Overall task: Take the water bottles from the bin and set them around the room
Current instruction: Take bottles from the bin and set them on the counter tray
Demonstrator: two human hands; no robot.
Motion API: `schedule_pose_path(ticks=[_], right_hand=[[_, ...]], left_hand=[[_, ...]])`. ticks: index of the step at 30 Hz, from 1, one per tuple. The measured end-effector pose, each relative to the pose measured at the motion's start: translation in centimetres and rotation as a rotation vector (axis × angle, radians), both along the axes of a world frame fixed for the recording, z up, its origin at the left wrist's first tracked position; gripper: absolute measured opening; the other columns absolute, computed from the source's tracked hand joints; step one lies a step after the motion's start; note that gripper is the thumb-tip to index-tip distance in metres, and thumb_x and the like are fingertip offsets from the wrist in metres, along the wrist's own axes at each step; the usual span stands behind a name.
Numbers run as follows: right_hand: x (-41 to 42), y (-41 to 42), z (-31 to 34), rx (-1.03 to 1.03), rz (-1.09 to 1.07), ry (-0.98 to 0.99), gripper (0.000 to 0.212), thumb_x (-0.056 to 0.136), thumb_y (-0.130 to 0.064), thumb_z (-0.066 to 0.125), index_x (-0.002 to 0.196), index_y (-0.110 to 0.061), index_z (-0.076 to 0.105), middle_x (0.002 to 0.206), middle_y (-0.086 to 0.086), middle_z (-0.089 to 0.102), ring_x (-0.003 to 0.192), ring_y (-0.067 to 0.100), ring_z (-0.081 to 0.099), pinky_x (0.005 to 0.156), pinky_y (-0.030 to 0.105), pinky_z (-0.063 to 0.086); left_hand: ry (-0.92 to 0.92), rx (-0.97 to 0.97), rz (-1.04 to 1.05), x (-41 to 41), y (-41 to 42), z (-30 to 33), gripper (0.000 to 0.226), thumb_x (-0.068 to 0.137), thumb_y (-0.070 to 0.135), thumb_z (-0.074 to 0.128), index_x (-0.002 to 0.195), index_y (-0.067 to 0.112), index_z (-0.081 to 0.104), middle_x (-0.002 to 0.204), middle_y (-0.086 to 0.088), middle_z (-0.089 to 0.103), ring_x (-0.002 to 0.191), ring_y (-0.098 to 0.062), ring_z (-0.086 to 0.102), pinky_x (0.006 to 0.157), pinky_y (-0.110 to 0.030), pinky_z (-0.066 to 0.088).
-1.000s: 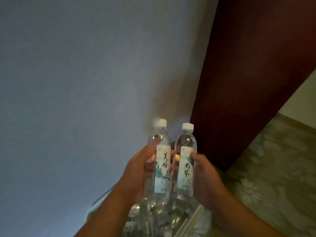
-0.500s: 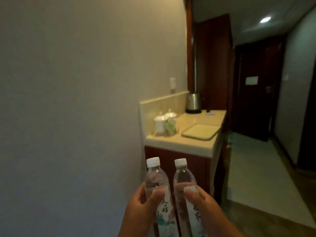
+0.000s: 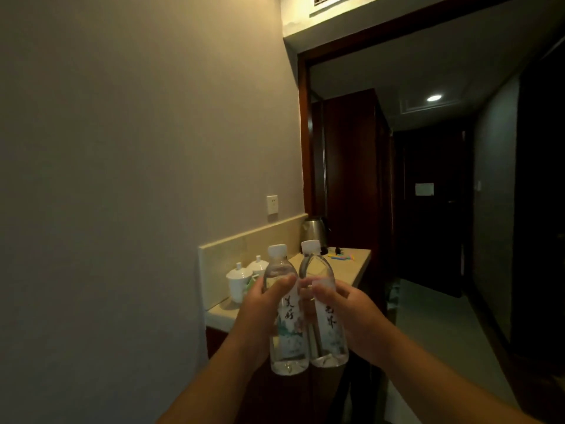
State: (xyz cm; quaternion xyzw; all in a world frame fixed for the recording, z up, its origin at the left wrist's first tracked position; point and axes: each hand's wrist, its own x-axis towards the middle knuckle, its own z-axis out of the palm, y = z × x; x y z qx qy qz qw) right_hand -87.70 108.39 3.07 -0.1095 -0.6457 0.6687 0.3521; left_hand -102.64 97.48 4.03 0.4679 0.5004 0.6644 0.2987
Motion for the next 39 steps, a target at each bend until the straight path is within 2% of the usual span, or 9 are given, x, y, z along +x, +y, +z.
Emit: schedule_pose_path(ticks=[4,7,13,16,23,26,30,33,39], right_hand=[[-1.1,6.1,0.3,0.090,0.028,-0.037,0.056,0.084,-0.037,0.078,0.132,-0.012,0.060,0.125,0.015,0.070,0.115,0.034,0.068,0.095,0.051,0.057],[-3.2,11.5,0.5,0.136,0.011,-0.105,0.066,0.075,-0.026,0.087,0.133,-0.015,0.058,0.123,0.010,0.071,0.115,0.029,0.069,0.097,0.049,0.055],[-9.4,22.0,1.4,0.207,0.042,-0.216,0.053,0.082,-0.011,0.079,0.129,-0.028,0.061,0.120,0.003,0.074,0.111,0.018,0.070,0.086,0.031,0.054],[-12.2,26.3,0.8,0.227,0.039,-0.251,0.048,0.084,-0.011,0.077,0.128,-0.027,0.064,0.123,0.003,0.072,0.112,0.017,0.069,0.085,0.030,0.053],[-17.4,34.3,-2.1,0.222,0.213,-0.258,0.040,0.089,-0.014,0.074,0.126,-0.024,0.065,0.123,-0.006,0.074,0.112,0.015,0.070,0.087,0.036,0.055],[-19.0,36.9,-3.1,0.234,0.323,-0.260,0.045,0.088,-0.016,0.075,0.131,-0.024,0.062,0.124,-0.004,0.073,0.113,0.017,0.070,0.087,0.038,0.054],[-20.4,39.1,-4.2,0.324,0.474,-0.289,0.051,0.086,-0.025,0.077,0.133,-0.037,0.061,0.127,-0.011,0.070,0.114,0.009,0.068,0.083,0.028,0.056],[-20.8,40.1,-4.5,0.382,0.574,-0.311,0.048,0.083,-0.027,0.079,0.123,-0.050,0.064,0.125,-0.017,0.070,0.112,0.001,0.067,0.073,0.016,0.058],[-21.4,41.3,-5.1,0.420,0.638,-0.268,0.048,0.084,-0.021,0.079,0.118,-0.050,0.064,0.120,-0.020,0.072,0.109,0.000,0.068,0.082,0.023,0.055]], left_hand=[[0.017,0.002,0.042,-2.0,5.8,0.2,0.053,0.084,0.053,0.070,0.127,0.025,0.058,0.114,-0.009,0.073,0.101,-0.027,0.073,0.082,-0.052,0.060],[0.001,0.015,0.084,-4.6,10.1,-0.2,0.063,0.079,0.051,0.075,0.131,0.023,0.054,0.117,-0.009,0.072,0.105,-0.031,0.070,0.089,-0.059,0.056],[-0.003,0.001,0.135,-9.9,18.7,-0.4,0.063,0.072,0.051,0.082,0.125,0.041,0.049,0.124,0.001,0.066,0.113,-0.024,0.065,0.101,-0.054,0.049],[-0.005,-0.046,0.184,-12.2,22.6,-1.4,0.078,0.070,0.047,0.084,0.136,0.038,0.043,0.134,-0.005,0.057,0.124,-0.030,0.055,0.106,-0.058,0.043],[0.077,-0.160,0.368,-15.3,27.8,-3.8,0.048,0.076,0.038,0.084,0.115,0.044,0.057,0.114,0.008,0.067,0.105,-0.013,0.065,0.094,-0.044,0.055],[0.118,-0.198,0.472,-15.4,28.6,-4.0,0.053,0.065,0.042,0.088,0.109,0.044,0.058,0.112,0.006,0.067,0.101,-0.012,0.067,0.090,-0.041,0.057],[0.104,-0.263,0.563,-14.4,28.5,-4.5,0.070,0.054,0.048,0.087,0.117,0.040,0.056,0.119,0.002,0.066,0.109,-0.021,0.066,0.093,-0.049,0.056],[0.123,-0.301,0.624,-13.2,28.2,-4.7,0.065,0.060,0.048,0.084,0.117,0.043,0.054,0.122,0.005,0.065,0.110,-0.018,0.066,0.095,-0.046,0.056],[0.149,-0.324,0.717,-11.9,28.1,-5.1,0.065,0.077,0.033,0.082,0.135,0.034,0.053,0.131,0.007,0.064,0.119,-0.020,0.063,0.094,-0.044,0.056]])
